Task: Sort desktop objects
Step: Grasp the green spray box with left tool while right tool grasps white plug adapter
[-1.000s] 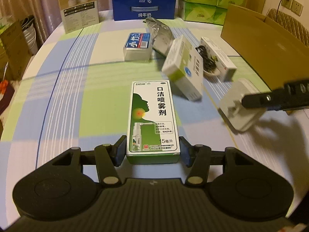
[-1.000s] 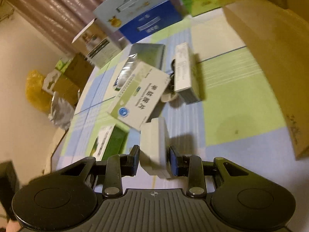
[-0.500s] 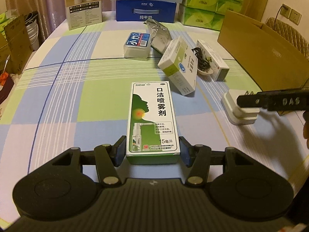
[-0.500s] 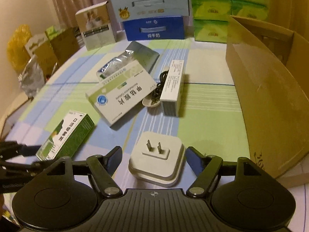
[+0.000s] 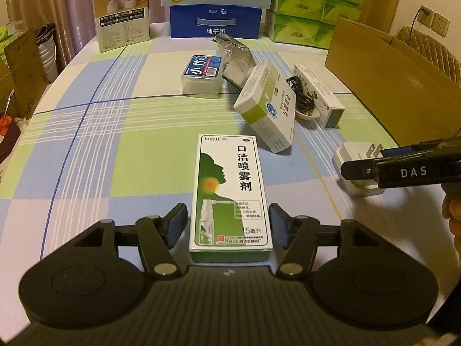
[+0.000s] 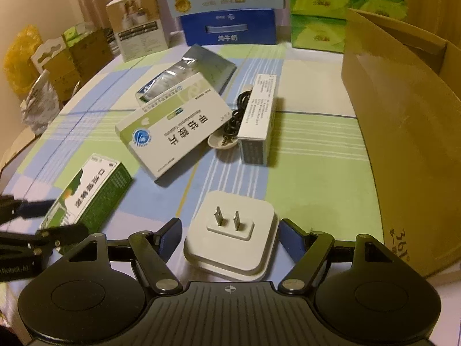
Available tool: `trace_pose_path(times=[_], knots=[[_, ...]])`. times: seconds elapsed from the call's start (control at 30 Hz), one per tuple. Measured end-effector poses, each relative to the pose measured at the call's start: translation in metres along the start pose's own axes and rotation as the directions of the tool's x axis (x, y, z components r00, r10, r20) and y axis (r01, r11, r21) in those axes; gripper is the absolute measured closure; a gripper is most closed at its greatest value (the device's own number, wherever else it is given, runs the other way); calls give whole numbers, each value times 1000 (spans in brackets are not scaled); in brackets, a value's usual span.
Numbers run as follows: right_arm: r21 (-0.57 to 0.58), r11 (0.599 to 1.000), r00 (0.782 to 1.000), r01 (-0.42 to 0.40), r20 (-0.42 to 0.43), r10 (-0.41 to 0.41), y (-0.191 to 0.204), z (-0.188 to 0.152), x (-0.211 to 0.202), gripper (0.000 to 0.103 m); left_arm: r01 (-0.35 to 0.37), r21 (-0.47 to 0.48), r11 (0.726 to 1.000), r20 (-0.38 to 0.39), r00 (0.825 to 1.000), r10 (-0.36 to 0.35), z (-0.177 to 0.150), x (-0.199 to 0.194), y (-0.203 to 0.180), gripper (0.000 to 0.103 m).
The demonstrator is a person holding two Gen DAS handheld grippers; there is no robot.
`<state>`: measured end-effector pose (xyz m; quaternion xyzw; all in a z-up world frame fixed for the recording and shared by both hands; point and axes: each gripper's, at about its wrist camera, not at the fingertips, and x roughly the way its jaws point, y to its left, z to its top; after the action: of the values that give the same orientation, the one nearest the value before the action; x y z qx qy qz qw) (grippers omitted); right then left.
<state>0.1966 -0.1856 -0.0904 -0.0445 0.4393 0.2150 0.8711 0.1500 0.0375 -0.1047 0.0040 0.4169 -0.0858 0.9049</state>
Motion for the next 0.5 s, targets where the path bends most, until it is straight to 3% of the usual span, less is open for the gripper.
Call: trace_pose_path(times=[0.17,0.5], knots=[[-54,999,1000,-8,6,8,6,-2,-2,39,-6,-5,1000,1,1000,6,2,3,2,42],[-25,1000,1000,-7,11,7,6,-2,-1,38,-24,72,997,9,1000,23,11,15,-10,43]])
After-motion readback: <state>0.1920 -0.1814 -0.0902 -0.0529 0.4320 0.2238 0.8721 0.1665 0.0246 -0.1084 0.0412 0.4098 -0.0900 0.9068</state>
